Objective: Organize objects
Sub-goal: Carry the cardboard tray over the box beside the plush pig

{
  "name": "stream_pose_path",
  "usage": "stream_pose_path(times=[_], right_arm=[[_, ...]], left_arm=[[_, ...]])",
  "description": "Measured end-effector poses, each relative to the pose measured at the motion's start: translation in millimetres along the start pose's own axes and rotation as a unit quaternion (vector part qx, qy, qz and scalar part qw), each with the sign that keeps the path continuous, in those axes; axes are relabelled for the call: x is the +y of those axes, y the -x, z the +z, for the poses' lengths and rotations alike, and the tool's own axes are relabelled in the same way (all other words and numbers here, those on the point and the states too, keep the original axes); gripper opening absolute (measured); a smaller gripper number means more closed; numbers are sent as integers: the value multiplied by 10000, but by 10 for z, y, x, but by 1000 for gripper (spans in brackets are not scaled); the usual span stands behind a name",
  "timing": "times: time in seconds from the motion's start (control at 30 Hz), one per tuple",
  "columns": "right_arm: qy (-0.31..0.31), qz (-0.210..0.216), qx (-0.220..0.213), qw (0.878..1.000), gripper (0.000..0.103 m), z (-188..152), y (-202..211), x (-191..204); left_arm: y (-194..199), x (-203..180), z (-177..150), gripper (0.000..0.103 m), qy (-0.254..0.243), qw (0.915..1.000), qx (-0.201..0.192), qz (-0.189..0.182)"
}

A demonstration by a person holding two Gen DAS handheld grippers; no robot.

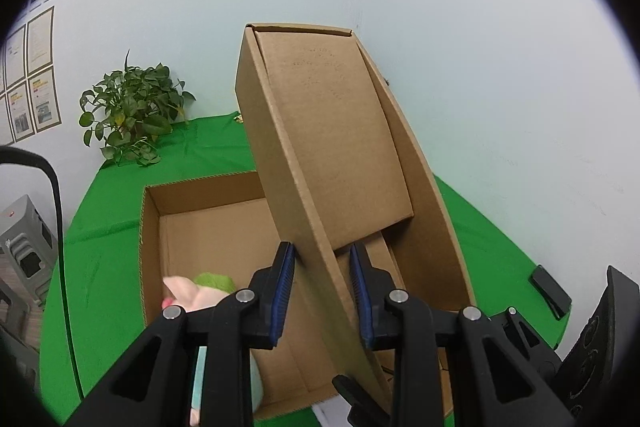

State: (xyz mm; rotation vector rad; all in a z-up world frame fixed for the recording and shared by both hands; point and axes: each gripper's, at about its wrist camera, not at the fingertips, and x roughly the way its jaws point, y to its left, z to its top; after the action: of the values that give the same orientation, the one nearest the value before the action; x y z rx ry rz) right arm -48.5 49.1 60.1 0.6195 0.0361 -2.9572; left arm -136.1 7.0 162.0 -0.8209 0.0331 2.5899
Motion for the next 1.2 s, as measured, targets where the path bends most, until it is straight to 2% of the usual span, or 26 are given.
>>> stream_pose_path(times=[0.1,0.23,0.33,0.53,0.67,0.97,1.13,1.2], right_arm=[[-109,49,143,9998,79,55,-264,46],[-321,222,539,9978,79,92,-711,36],[-458,356,951,9938,79,-101,-1039,37],[-872,681,1653,9800,79,-596,-1627,1],[-1105,752,1837,9738,79,-819,-1862,-31],[-1282,723,2214,9640,79,-954,-2023,-60],[-1389,850,2475,9551,79,-1043,-2169,-17],[-1297,823,2528,9552,79,-1085,-2234,20]], left_arm=[[-205,124,53,27,105,9998,178,9],[-571,304,-62,27,303,9978,583,76],[-926,444,-251,27,447,9934,1050,131],[-1422,657,-621,27,761,9812,1741,340],[-1519,658,-745,27,735,9787,1888,344],[-1559,649,-787,29,765,9739,2128,208],[-1481,778,-765,31,974,9702,2217,-110],[-1442,793,-772,30,967,9700,2226,-109]])
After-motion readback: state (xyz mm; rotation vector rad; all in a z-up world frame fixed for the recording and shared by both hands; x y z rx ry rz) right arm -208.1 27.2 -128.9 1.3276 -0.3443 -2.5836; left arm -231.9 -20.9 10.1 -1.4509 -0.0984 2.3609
